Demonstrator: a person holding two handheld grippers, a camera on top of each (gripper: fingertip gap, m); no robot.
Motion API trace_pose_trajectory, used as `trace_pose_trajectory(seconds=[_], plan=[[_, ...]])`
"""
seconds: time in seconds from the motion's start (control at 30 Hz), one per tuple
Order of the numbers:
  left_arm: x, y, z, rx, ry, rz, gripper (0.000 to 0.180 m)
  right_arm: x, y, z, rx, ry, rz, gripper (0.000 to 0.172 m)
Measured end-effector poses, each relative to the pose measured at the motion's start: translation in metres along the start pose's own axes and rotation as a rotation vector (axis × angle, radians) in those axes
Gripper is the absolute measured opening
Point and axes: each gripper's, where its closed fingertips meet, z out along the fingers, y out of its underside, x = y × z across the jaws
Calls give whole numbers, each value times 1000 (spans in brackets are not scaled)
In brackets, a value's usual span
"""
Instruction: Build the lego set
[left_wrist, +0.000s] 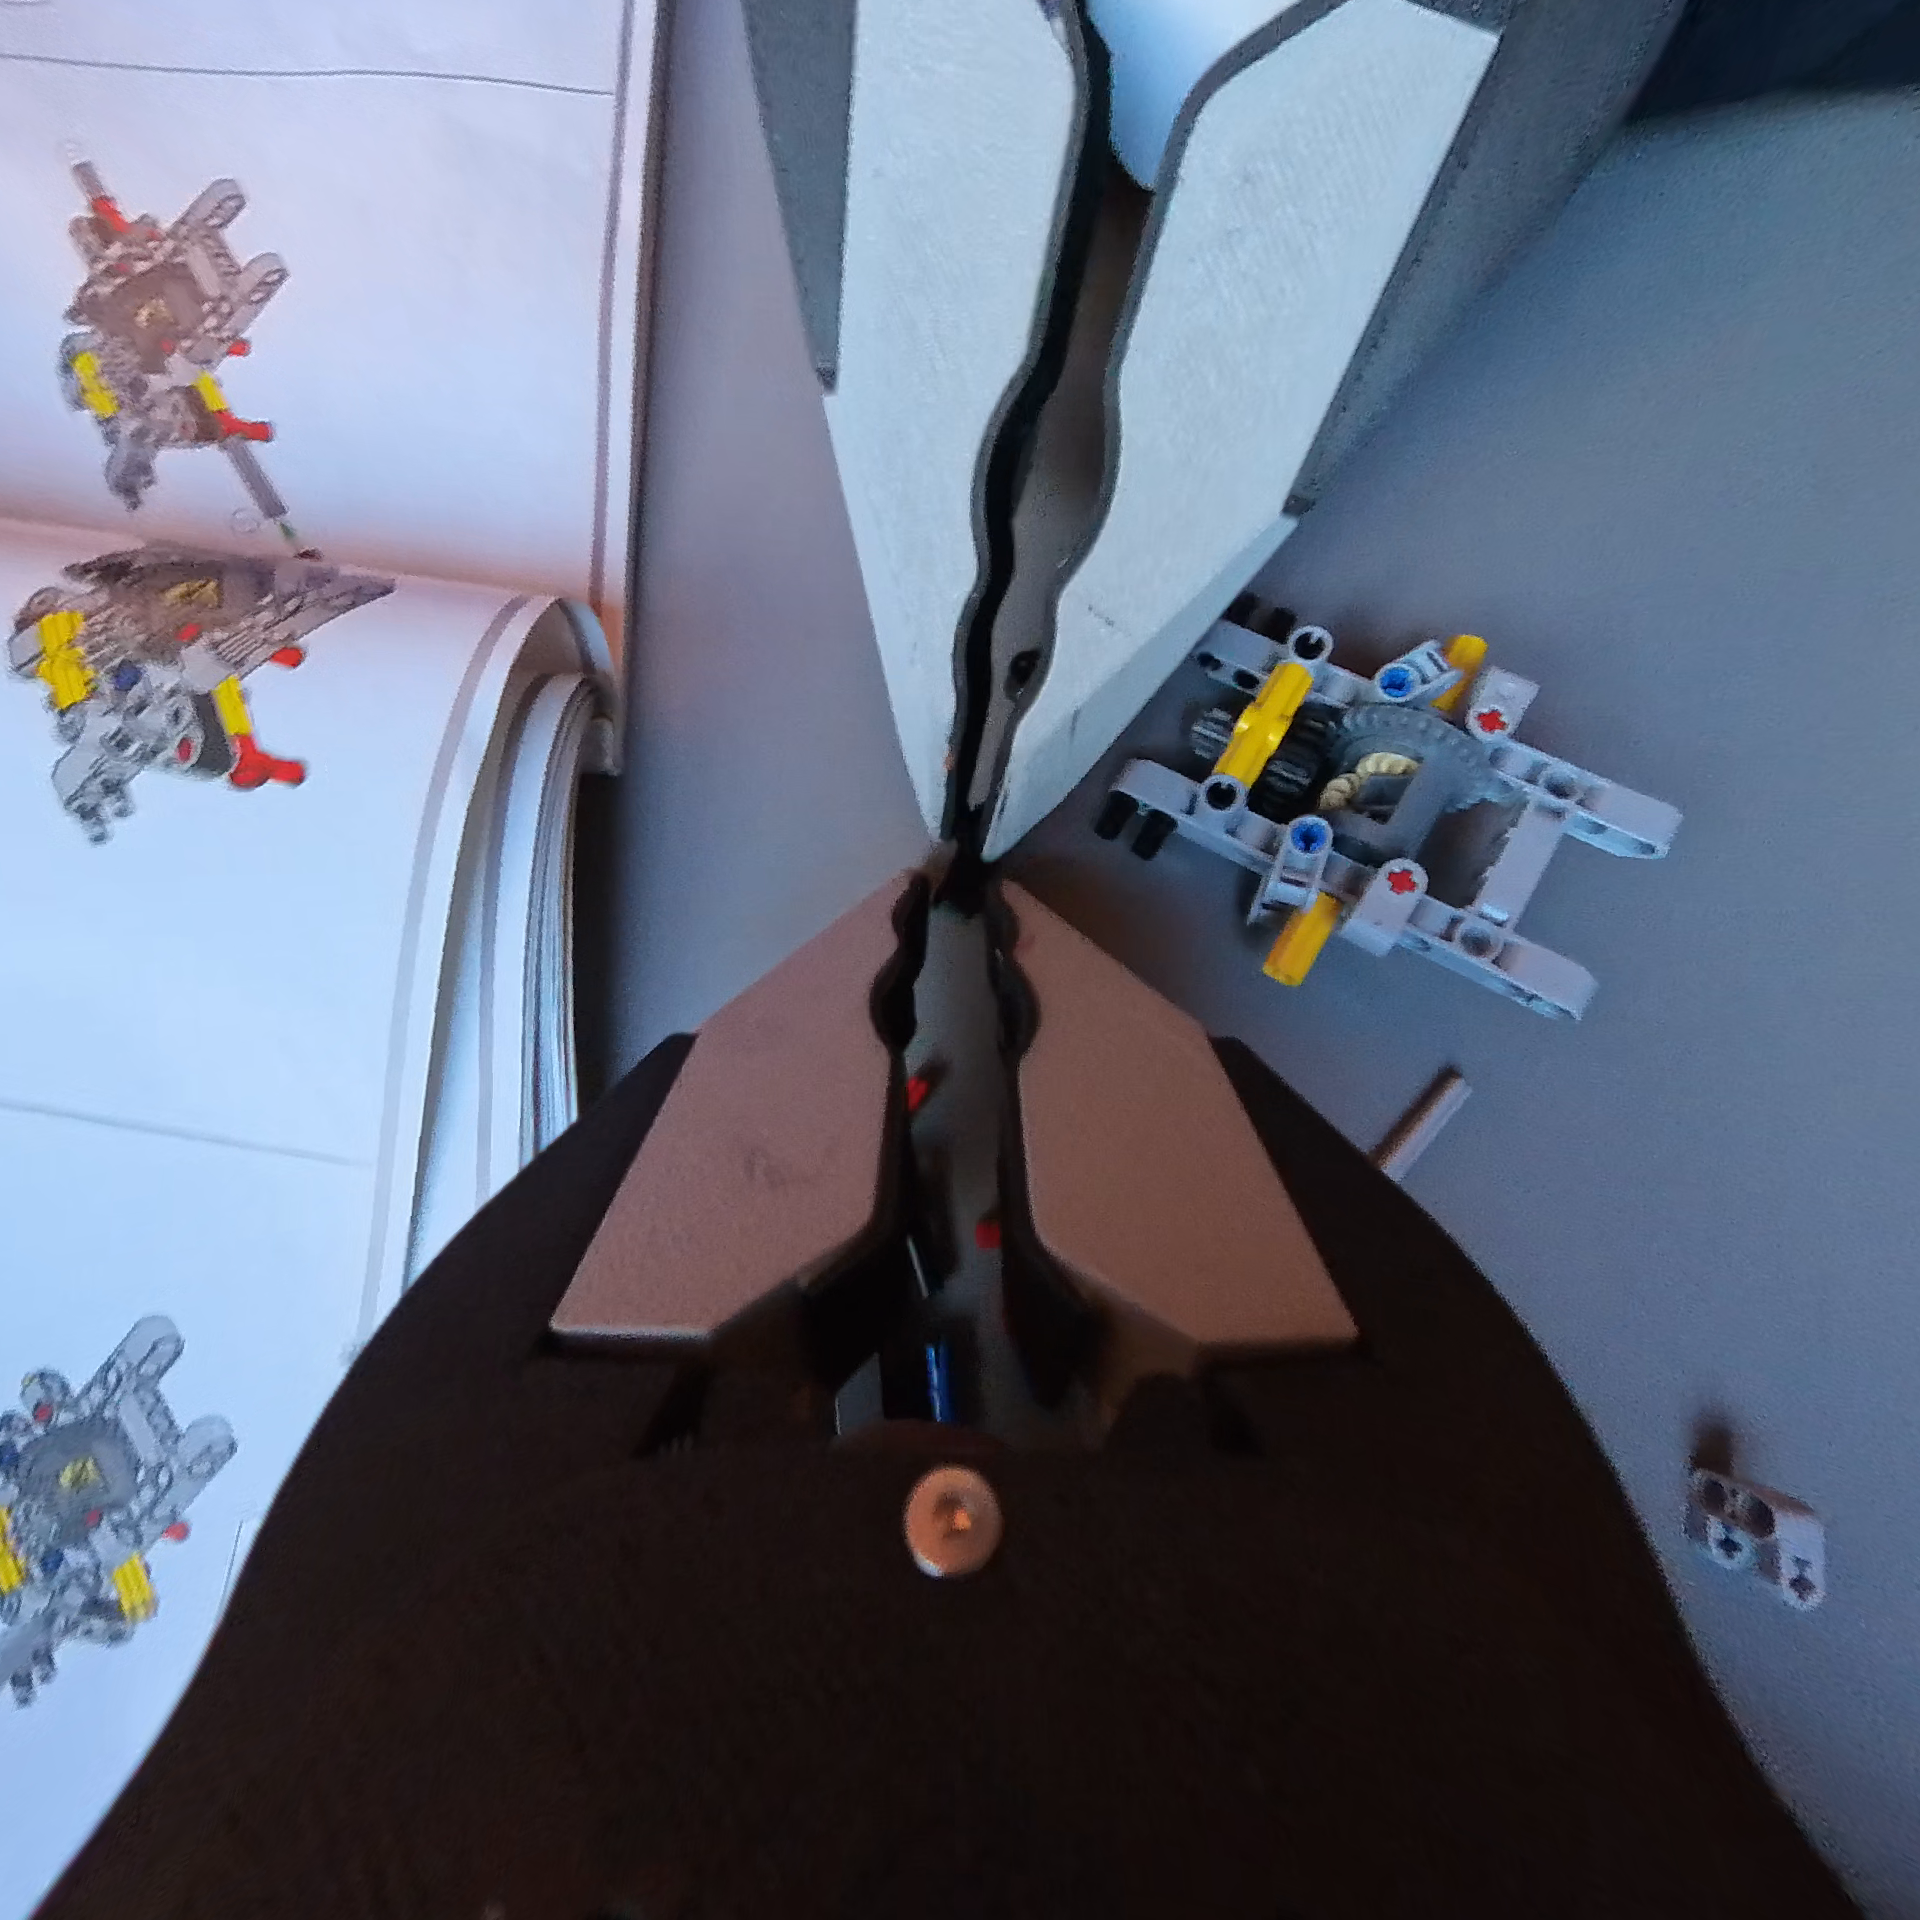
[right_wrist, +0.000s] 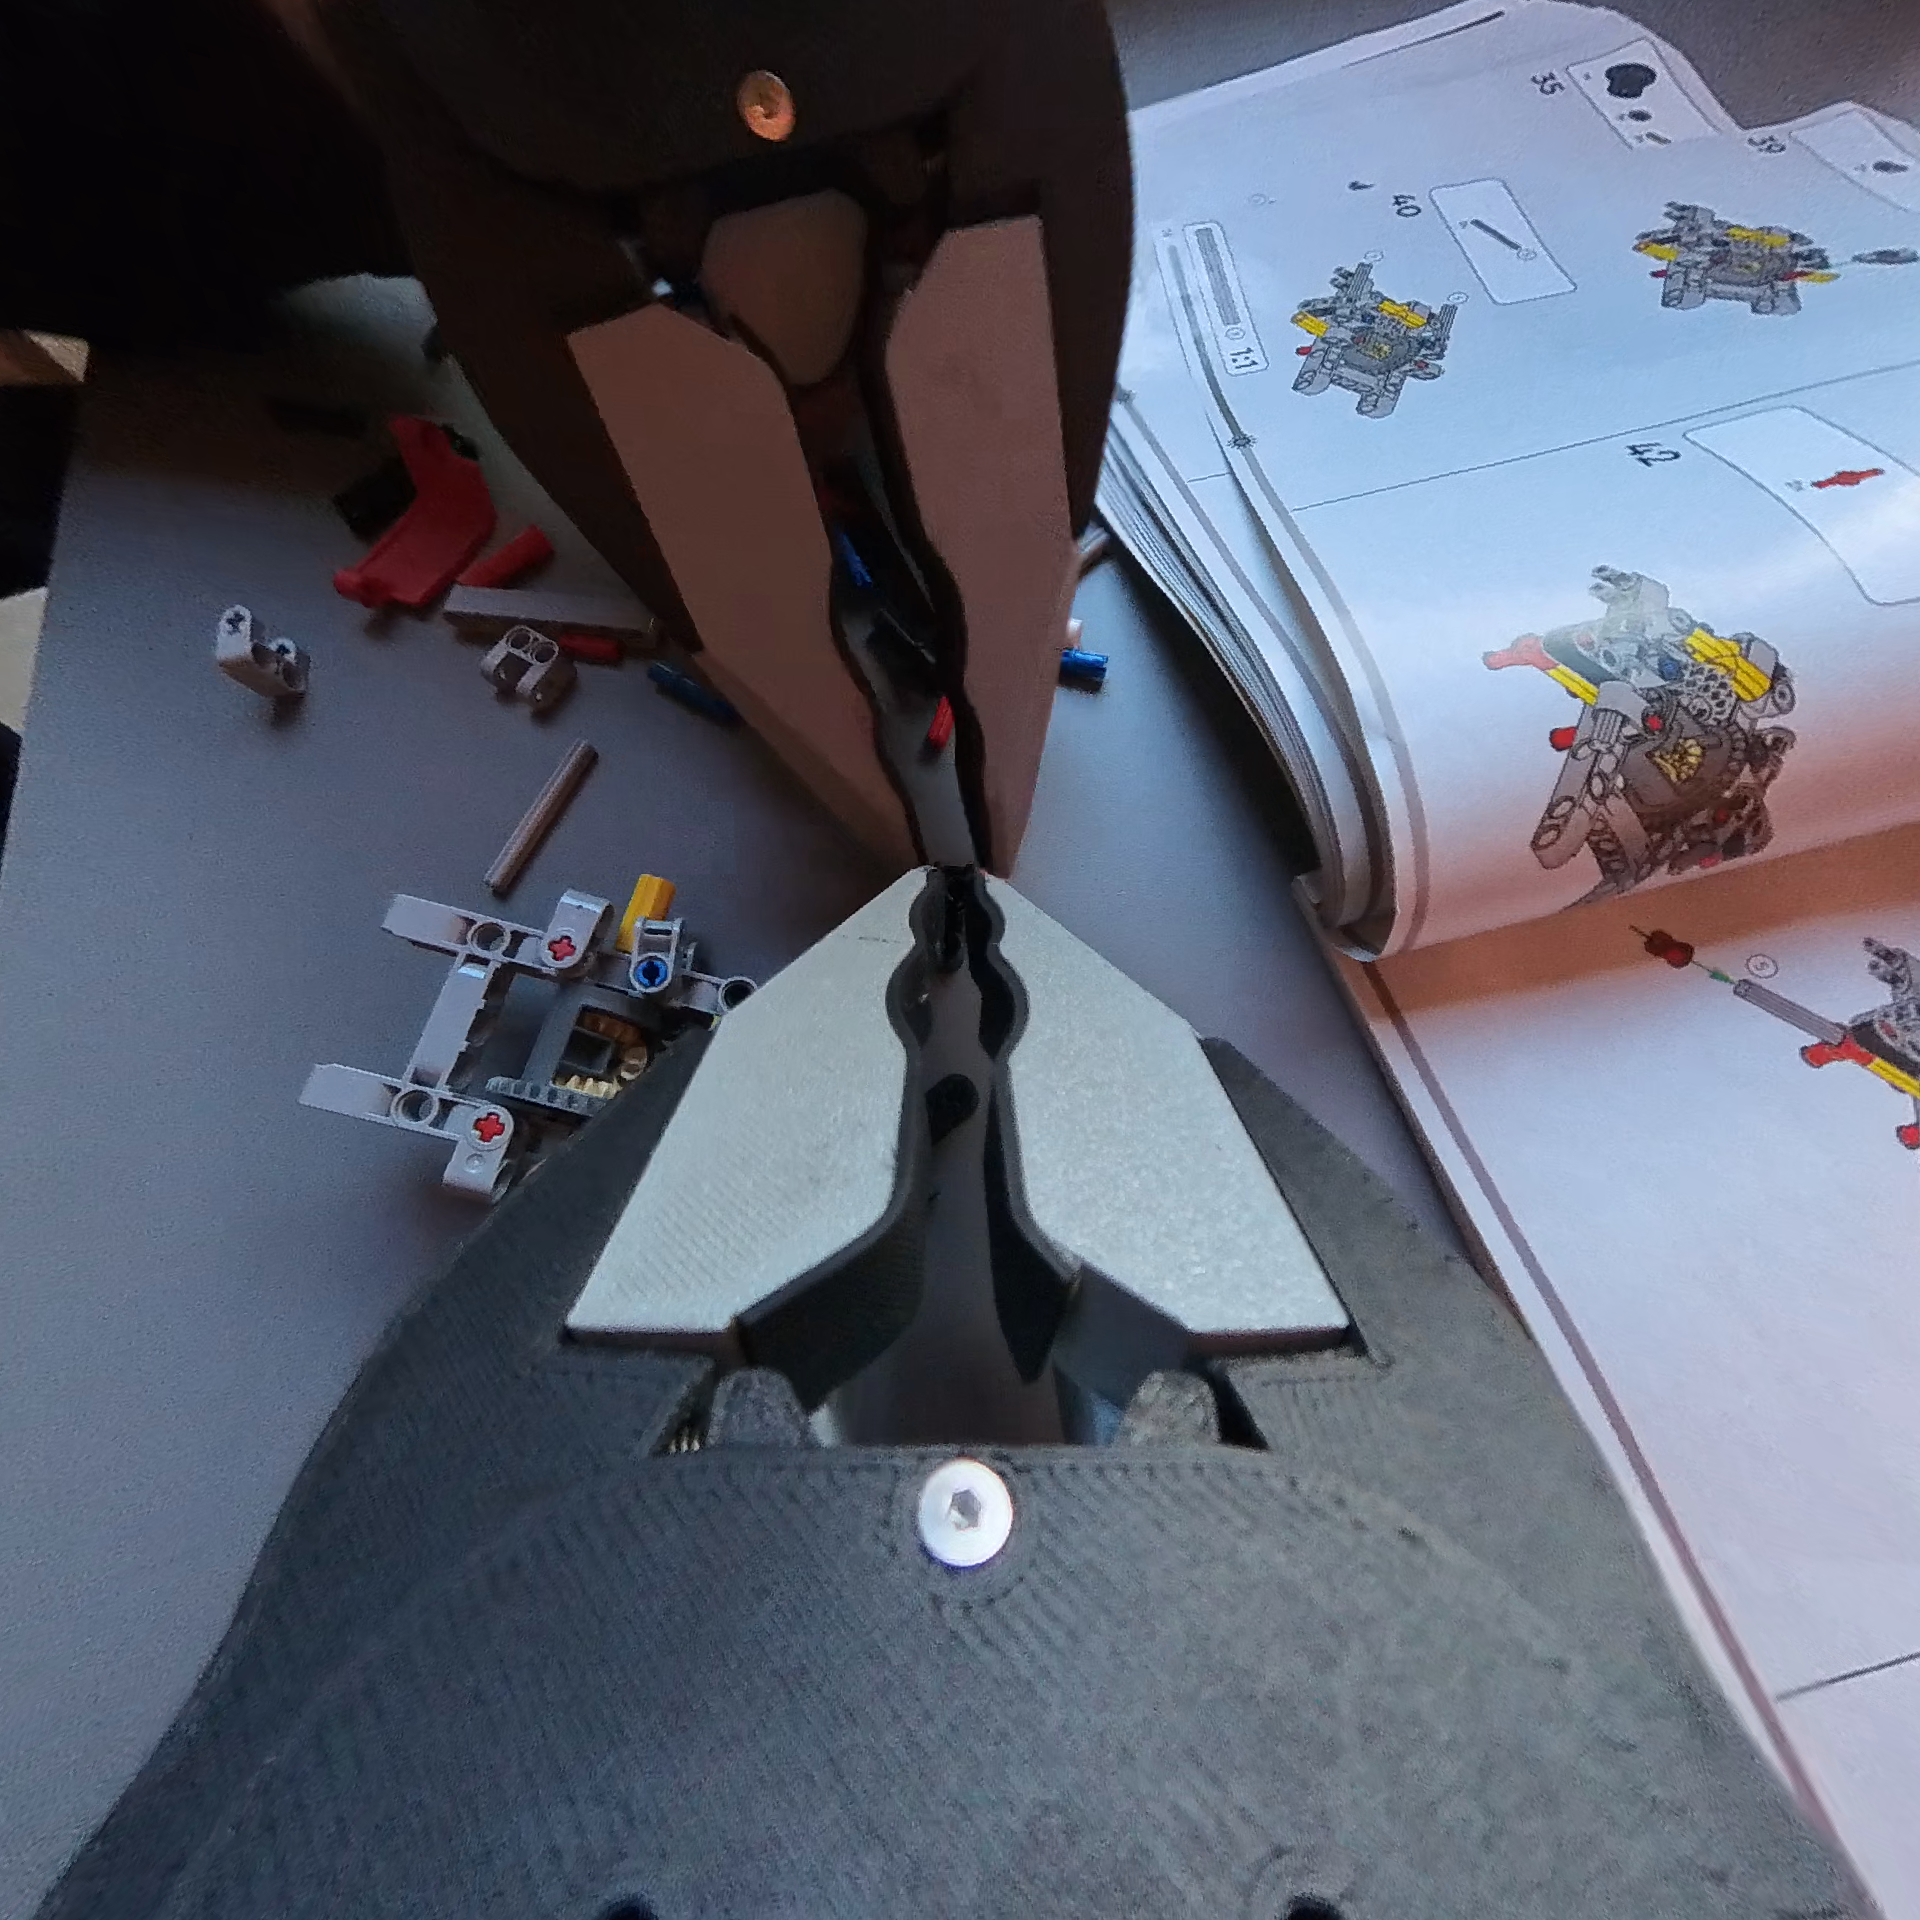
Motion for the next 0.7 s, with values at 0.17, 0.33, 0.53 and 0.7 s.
trace_pose_trajectory(seconds=[0.17, 0.33, 0.53, 0.7], plan=[[2, -2, 2, 21, 42, -19, 6, -1, 1, 1, -60, 47, -155, 2], [2, -2, 2, 20, 31, -4, 6, -4, 4, 1, -197, 93, -441, 2], [2, -1, 2, 25, 30, -16, 6, -3, 10, 5, -360, -118, -389, 2], [1, -1, 2, 27, 1, -16, 6, -3, 10, 6, -383, -161, -248, 2]])
